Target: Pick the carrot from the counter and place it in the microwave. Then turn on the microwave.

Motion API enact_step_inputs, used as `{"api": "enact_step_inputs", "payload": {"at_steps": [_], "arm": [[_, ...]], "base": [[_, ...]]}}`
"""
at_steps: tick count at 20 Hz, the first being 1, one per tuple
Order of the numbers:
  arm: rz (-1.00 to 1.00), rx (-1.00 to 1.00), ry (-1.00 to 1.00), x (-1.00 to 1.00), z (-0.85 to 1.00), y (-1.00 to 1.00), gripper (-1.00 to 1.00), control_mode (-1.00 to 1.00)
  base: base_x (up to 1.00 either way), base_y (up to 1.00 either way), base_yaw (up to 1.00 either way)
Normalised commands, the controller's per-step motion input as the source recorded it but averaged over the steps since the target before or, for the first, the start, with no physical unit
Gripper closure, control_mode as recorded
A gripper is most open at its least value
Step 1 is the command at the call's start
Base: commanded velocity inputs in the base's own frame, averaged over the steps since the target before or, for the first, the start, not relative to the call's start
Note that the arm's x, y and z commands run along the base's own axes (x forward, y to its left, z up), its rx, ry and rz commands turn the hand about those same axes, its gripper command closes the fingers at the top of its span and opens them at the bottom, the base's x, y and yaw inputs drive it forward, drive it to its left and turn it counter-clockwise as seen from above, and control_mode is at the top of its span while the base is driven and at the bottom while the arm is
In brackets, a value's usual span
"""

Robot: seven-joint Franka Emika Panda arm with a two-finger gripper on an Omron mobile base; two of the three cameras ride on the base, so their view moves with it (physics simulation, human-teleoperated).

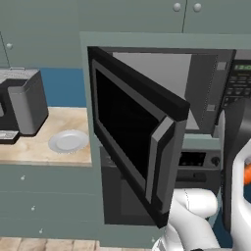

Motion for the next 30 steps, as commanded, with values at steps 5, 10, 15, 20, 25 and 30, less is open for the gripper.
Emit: {"api": "enact_step_inputs", "payload": {"at_steps": [5,10,15,20,25,30], "arm": [[0.00,0.00,0.00,0.00,0.00,0.00,1.00,1.00],[0.03,0.00,0.01,0.00,0.00,0.00,1.00,-1.00],[0.04,0.00,0.03,0.00,0.00,0.00,1.00,-1.00],[0.01,0.00,0.00,0.02,0.00,0.00,1.00,-1.00],[0.00,0.00,0.00,0.15,0.00,0.00,1.00,-1.00],[0.03,0.08,-0.01,0.35,0.01,0.00,1.00,-1.00]], "base": [[0.00,0.00,0.05],[0.00,0.00,0.01],[0.00,0.00,0.00],[0.00,0.00,0.00],[0.00,0.00,0.00],[0.00,0.00,0.00]]}}
